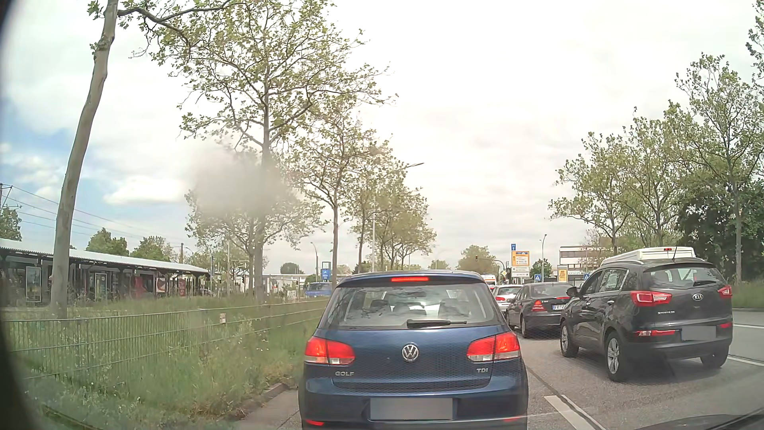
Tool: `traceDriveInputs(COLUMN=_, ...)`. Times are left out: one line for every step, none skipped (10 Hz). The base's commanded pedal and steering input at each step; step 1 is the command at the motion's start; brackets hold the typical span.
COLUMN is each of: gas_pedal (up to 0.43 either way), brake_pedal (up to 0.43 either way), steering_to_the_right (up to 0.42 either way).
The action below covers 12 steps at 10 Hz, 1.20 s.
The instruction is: Follow the waypoints while adhering to traffic rules and regulations
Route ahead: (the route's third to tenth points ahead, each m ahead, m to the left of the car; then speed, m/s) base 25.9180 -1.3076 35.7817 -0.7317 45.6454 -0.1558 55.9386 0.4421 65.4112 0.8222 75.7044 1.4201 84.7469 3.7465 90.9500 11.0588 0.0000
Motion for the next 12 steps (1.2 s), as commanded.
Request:
traceDriveInputs(gas_pedal=0.0, brake_pedal=0.25, steering_to_the_right=-0.005)
traceDriveInputs(gas_pedal=0.0, brake_pedal=0.256, steering_to_the_right=-0.005)
traceDriveInputs(gas_pedal=0.0, brake_pedal=0.25, steering_to_the_right=-0.005)
traceDriveInputs(gas_pedal=0.0, brake_pedal=0.25, steering_to_the_right=-0.005)
traceDriveInputs(gas_pedal=0.0, brake_pedal=0.256, steering_to_the_right=-0.005)
traceDriveInputs(gas_pedal=0.0, brake_pedal=0.25, steering_to_the_right=-0.005)
traceDriveInputs(gas_pedal=0.0, brake_pedal=0.25, steering_to_the_right=-0.005)
traceDriveInputs(gas_pedal=0.0, brake_pedal=0.256, steering_to_the_right=-0.005)
traceDriveInputs(gas_pedal=0.0, brake_pedal=0.25, steering_to_the_right=-0.005)
traceDriveInputs(gas_pedal=0.0, brake_pedal=0.25, steering_to_the_right=-0.005)
traceDriveInputs(gas_pedal=0.0, brake_pedal=0.25, steering_to_the_right=-0.005)
traceDriveInputs(gas_pedal=0.0, brake_pedal=0.25, steering_to_the_right=-0.005)
